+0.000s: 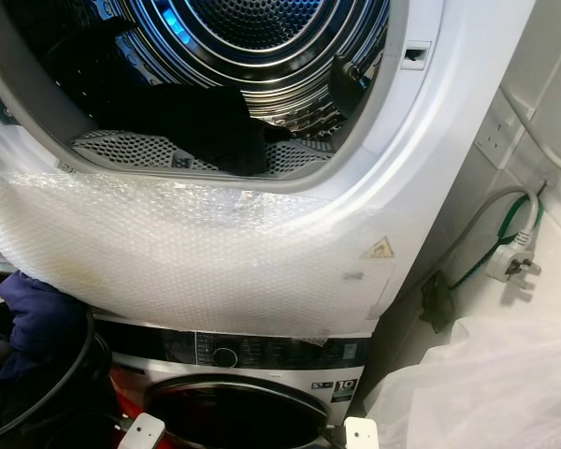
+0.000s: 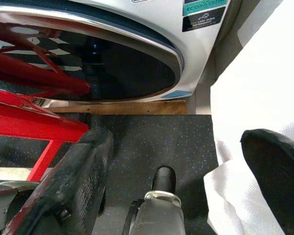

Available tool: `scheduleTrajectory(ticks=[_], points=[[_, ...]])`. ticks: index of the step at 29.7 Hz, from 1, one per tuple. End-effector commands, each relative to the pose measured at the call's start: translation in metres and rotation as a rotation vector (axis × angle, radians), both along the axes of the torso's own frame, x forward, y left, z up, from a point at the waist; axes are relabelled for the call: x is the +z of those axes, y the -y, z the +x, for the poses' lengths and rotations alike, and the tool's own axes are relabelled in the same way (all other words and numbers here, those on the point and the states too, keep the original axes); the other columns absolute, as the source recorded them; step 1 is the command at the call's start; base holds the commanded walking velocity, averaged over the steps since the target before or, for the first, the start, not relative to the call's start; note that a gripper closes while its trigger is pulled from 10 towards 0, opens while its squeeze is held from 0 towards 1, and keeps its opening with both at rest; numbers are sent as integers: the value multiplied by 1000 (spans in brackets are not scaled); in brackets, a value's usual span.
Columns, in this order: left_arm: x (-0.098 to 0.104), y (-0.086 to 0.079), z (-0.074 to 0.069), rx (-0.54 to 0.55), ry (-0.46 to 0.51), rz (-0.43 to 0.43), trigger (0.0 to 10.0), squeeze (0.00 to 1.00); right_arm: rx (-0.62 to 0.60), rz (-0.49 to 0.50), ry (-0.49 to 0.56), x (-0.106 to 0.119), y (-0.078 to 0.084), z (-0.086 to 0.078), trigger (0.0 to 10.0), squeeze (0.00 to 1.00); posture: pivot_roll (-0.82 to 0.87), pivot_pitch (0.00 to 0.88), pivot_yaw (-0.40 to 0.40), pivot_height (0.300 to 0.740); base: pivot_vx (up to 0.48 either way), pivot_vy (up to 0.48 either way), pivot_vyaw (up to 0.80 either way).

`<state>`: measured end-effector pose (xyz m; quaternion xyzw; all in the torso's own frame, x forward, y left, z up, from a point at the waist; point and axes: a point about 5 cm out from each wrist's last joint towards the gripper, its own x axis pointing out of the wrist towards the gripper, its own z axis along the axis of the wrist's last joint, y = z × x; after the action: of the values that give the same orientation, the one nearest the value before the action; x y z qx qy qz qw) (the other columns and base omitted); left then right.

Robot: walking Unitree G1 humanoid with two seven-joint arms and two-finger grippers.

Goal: Clothes washing

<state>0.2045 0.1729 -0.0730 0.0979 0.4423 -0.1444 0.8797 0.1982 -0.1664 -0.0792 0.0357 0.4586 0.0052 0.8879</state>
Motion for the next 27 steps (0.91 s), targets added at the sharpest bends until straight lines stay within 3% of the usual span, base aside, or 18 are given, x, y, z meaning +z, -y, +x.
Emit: scheduleTrajectory(ticks=[1,4,7,10,13,17,19,23,24,25,27], points=[[1,0,2,-4,10,6,10000,0,-4,-30,-19,-1,4,-1,10000,0,20,0,-19,740,0,0,0],[4,3,7,0,42,1,10000,0,-29,-35,-25,-2,6,-3,10000,0,19,0,-11,740,0,0,0],[15,8,22,12,132,-42,10000,0,-29,-22,-32,-3,4,-6,10000,0,14,0,-4,740,0,0,0],[25,18,34,-7,216,-148,10000,0,-30,-10,-49,-7,0,-13,10000,0,4,0,16,740,0,0,0],[26,20,30,-60,246,-157,10000,0,-20,-10,-59,-9,-2,-17,10000,0,-5,0,27,740,0,0,0],[35,17,21,-92,386,-214,10000,0,-26,-16,-77,-12,1,-25,10000,0,-7,0,39,740,0,0,0],[36,17,20,-94,399,-221,10000,0,-25,-18,-81,-13,2,-27,10000,0,-4,0,39,740,0,0,0],[51,19,12,-170,495,-250,10000,0,-9,-29,-100,-15,3,-33,10000,0,15,0,41,740,0,0,0],[54,18,10,-178,512,-248,10000,0,-4,-30,-103,-16,3,-33,10000,0,15,0,41,740,0,0,0],[71,14,3,-176,579,-243,10000,0,11,-31,-106,-16,1,-34,10000,0,15,0,50,740,0,0,0],[77,12,0,-172,600,-240,10000,0,13,-31,-106,-16,0,-35,10000,0,15,0,50,740,0,0,0]])
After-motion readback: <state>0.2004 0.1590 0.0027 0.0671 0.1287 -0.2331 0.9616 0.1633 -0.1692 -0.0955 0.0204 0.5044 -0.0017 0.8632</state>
